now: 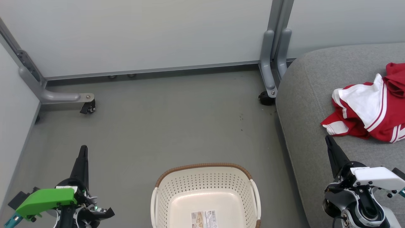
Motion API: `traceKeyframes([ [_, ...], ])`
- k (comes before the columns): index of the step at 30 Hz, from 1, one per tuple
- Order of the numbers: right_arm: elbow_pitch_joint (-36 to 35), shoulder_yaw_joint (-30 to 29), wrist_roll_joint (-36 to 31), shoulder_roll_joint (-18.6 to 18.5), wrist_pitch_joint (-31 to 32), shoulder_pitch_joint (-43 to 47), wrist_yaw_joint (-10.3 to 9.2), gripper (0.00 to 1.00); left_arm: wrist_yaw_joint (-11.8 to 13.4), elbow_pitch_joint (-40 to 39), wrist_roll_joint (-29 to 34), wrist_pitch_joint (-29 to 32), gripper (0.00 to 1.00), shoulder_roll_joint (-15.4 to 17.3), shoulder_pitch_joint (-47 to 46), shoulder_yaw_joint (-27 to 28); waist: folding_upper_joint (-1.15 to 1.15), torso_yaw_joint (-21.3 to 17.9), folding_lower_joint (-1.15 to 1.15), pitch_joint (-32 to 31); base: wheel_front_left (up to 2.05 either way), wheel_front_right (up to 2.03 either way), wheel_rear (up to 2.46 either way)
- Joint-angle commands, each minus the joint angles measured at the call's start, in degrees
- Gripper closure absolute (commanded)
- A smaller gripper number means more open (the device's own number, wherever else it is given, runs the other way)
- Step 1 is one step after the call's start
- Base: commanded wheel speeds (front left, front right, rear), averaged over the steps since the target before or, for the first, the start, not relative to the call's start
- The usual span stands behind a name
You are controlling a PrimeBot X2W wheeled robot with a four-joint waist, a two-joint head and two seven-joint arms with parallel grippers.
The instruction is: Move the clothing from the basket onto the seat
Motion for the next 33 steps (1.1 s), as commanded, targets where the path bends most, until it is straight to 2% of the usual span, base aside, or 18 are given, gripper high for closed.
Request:
traceKeyframes([
  [1,0.1,-0.2,-0.2,0.1,0.3,-0.4,0.02,1.0,-0.2,0.1,-0.2,0.2,1.0,0.1,-0.6,0.1,0.0,0.0,0.0,0.0,0.0,0.0,0.0],
  [33,0.2,-0.7,-0.8,0.5,0.7,-0.5,0.02,1.0,-0.2,0.1,-0.1,0.2,1.0,0.1,-0.6,0.1,0.0,0.0,0.0,0.0,0.0,0.0,0.0],
])
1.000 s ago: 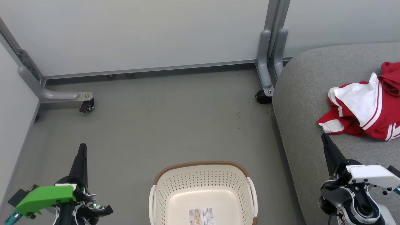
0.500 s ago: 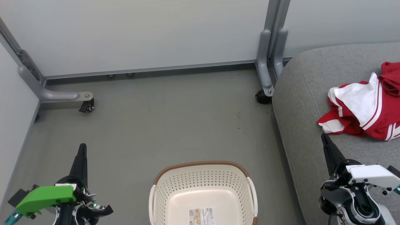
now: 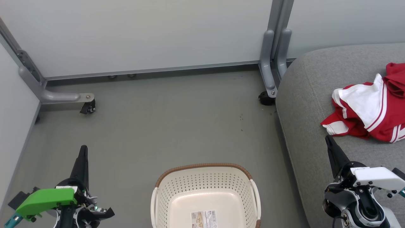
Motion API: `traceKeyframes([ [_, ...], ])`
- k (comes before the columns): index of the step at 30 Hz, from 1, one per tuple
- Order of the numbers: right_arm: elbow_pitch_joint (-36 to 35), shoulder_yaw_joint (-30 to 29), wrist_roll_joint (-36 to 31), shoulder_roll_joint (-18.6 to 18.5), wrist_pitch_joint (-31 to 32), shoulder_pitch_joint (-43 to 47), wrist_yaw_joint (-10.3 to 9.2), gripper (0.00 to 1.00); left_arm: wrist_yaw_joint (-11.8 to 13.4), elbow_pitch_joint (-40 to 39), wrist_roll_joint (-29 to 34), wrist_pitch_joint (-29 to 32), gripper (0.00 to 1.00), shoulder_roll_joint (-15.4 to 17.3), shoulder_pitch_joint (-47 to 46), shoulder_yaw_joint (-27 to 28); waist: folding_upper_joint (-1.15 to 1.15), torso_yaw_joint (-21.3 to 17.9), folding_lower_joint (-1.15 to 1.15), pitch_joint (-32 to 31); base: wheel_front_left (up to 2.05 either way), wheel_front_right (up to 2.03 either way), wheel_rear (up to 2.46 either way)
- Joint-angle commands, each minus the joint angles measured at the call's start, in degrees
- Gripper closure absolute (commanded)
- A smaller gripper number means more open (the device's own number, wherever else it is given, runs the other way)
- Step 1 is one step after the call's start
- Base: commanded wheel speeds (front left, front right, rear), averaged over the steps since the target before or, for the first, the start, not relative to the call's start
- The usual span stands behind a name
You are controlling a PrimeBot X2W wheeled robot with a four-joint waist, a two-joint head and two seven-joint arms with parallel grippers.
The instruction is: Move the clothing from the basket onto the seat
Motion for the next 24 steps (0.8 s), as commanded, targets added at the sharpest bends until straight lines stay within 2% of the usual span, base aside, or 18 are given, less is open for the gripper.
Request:
traceKeyframes([
  [1,0.1,-0.2,-0.4,0.2,0.2,-0.4,0.02,1.0,-0.2,0.1,-0.1,0.2,1.0,0.1,-0.6,0.1,0.0,0.0,0.0,0.0,0.0,0.0,0.0],
  [24,0.1,-0.5,-0.6,0.3,0.5,-0.5,0.02,1.0,-0.2,0.0,-0.1,0.2,1.0,0.1,-0.6,0.1,0.0,0.0,0.0,0.0,0.0,0.0,0.0],
])
